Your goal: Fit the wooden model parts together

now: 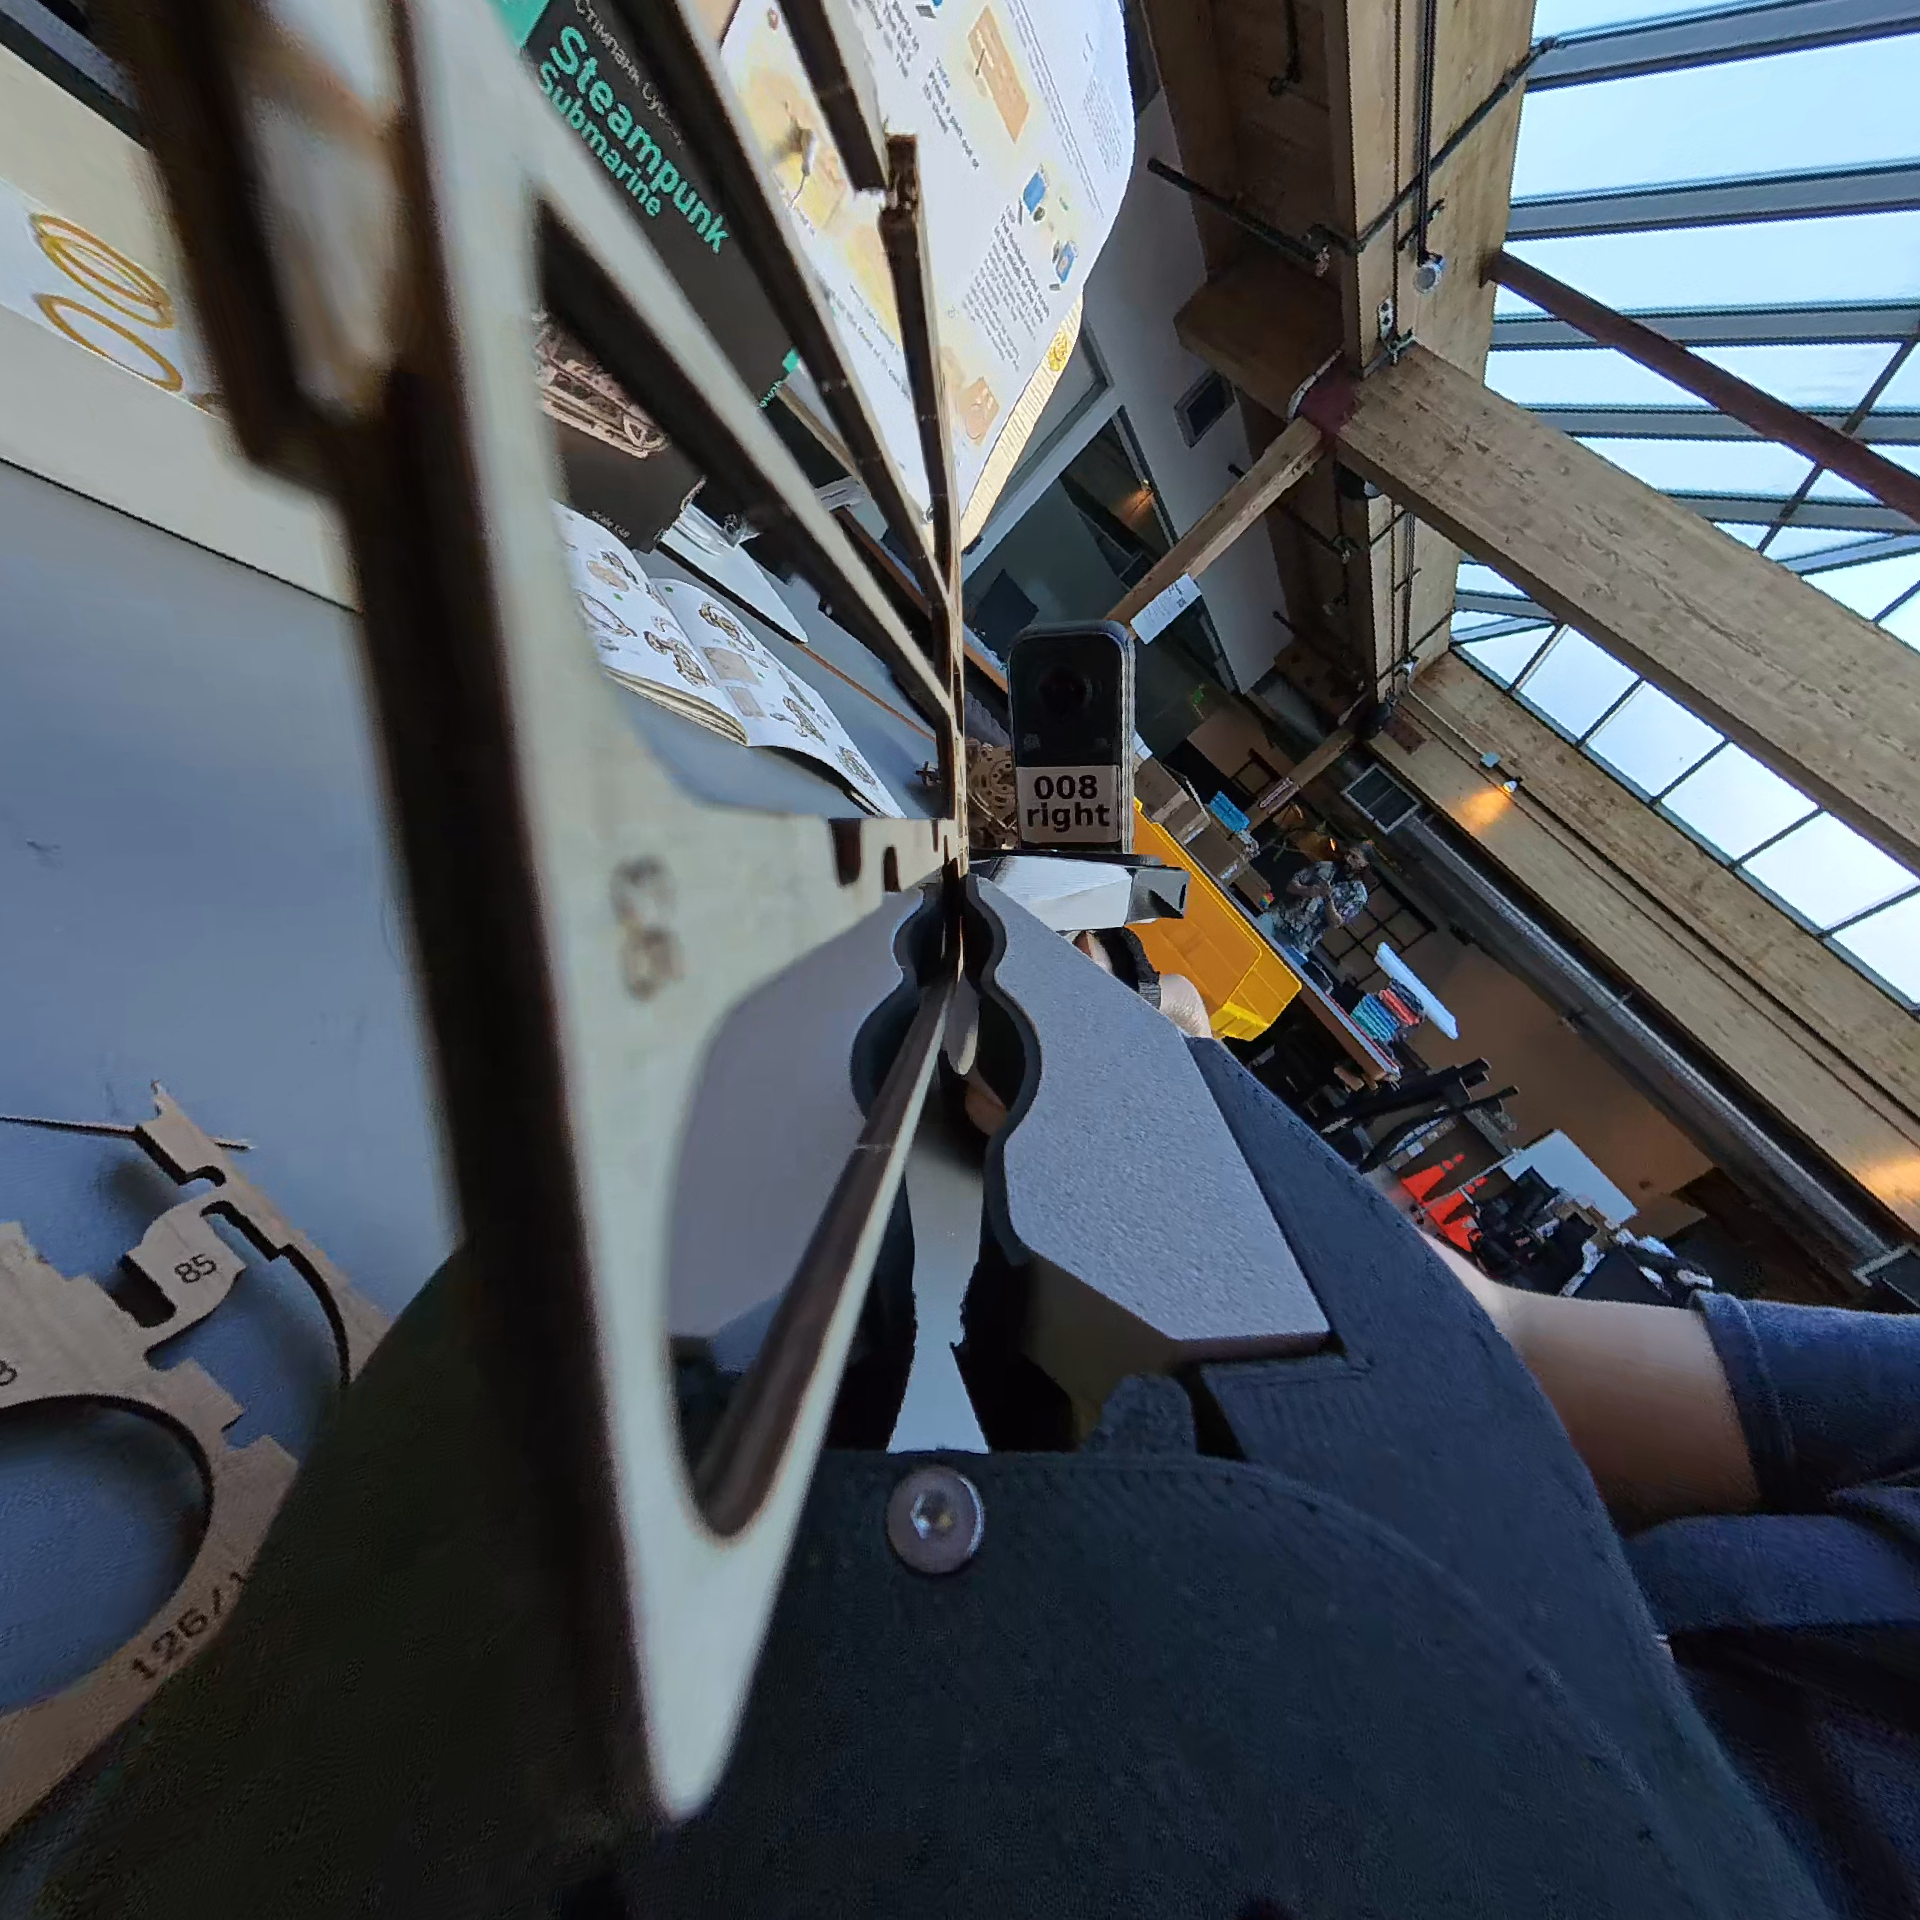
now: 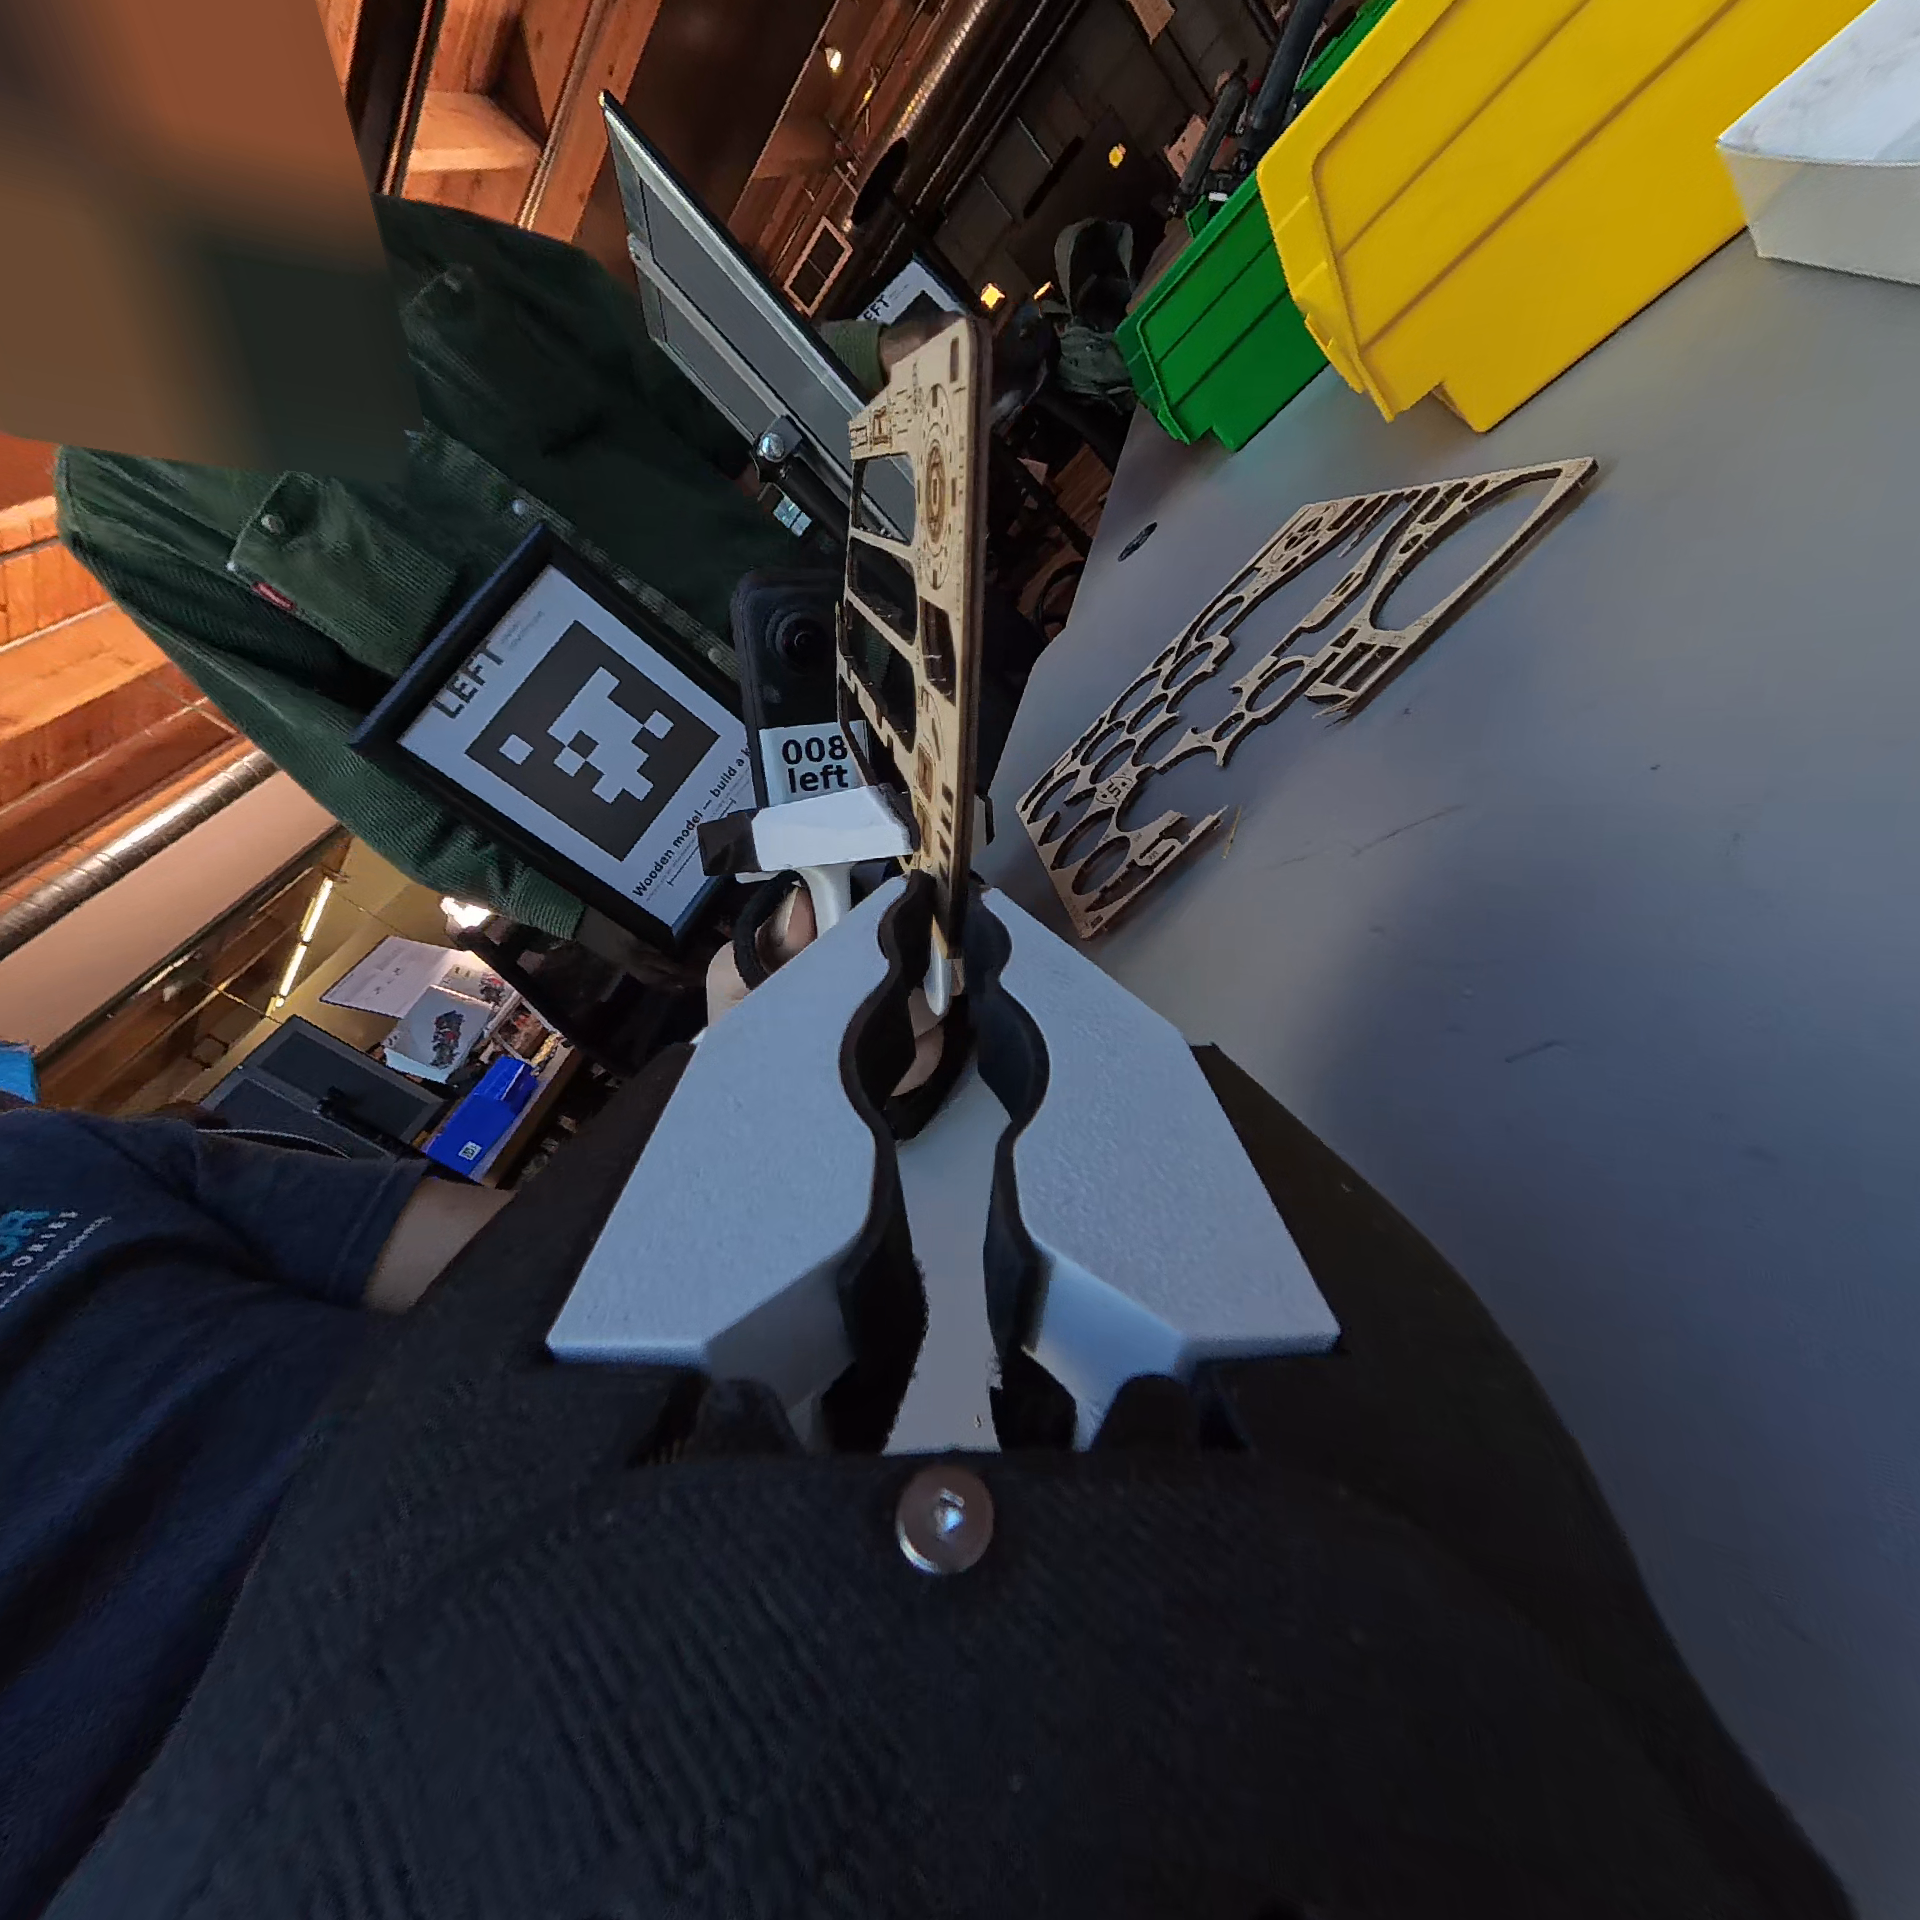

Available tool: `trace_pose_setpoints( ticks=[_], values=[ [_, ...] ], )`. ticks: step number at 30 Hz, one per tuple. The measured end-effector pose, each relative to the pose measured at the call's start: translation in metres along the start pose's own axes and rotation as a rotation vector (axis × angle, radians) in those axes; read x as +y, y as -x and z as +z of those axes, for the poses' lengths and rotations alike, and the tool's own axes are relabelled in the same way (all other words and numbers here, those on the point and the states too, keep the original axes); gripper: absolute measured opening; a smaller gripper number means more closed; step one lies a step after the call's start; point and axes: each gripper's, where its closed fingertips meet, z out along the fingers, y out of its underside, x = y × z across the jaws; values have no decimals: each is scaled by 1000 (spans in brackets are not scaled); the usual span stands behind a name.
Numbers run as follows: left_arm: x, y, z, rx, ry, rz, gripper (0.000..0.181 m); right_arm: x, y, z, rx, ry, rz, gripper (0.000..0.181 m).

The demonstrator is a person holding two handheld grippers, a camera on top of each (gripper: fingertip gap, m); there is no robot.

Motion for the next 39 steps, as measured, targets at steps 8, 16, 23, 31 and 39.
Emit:
trace_pose_setpoints(
  ticks=[8, 16, 23, 31, 39],
  values=[
    [2, 5, 0, -39, 10, 0, 0, 2, -5, 1, 38, 9, -7, 5],
    [3, 9, 0, -68, 17, -3, 0, 4, -9, 1, 72, 14, -16, 6],
    [3, 7, 2, -65, 20, 14, 0, 3, -9, 0, 82, 4, -22, 5],
    [-3, 4, -1, -42, -20, 32, 0, -18, -2, -15, 25, -139, -46, 10],
    [-4, 2, -1, -22, -25, 24, 0, -14, -2, -10, 26, -104, -60, 16]
  ],
)
